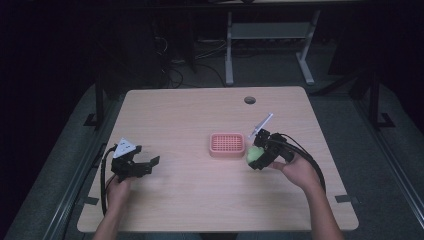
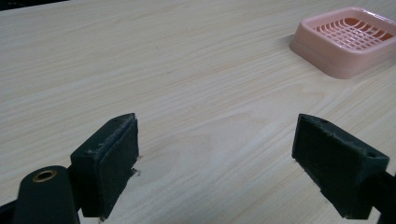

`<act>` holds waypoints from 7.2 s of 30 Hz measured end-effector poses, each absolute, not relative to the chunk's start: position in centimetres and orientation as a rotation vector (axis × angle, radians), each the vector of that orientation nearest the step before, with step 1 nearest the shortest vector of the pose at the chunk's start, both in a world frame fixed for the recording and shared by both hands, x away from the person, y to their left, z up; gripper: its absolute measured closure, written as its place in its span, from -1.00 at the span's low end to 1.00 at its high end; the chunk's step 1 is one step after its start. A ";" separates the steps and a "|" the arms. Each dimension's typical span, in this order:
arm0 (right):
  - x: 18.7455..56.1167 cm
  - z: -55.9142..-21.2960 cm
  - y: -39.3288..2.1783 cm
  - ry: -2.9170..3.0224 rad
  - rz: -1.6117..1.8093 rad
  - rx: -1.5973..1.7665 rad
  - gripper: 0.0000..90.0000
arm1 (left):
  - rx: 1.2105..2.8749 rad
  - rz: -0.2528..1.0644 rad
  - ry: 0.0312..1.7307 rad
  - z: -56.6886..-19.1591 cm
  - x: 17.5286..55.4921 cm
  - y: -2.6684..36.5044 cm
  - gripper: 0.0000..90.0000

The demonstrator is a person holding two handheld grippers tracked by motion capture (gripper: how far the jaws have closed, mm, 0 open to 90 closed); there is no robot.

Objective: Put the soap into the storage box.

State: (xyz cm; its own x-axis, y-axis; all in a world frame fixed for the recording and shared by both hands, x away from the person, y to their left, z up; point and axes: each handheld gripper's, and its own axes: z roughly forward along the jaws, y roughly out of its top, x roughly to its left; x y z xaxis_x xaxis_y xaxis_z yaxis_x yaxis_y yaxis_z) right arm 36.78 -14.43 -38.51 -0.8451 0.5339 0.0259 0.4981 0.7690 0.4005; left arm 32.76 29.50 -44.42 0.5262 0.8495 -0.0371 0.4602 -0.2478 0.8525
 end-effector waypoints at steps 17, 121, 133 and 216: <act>40.0 -37.5 -12.3 2.880 0.605 0.821 -0.42 | 1.891 0.563 1.072 -44.4 32.7 29.4 -0.68; 46.7 -41.5 -5.2 2.936 0.443 0.855 -0.43 | 1.881 0.576 1.066 -44.1 32.7 29.6 -0.68; 46.5 -41.5 -5.3 2.943 0.419 0.851 -0.44 | 1.887 0.574 1.072 -44.1 32.7 29.6 -0.68; 42.8 -36.6 -13.5 2.849 0.666 1.012 -0.45 | 1.907 0.586 1.050 -44.1 32.6 29.3 -0.68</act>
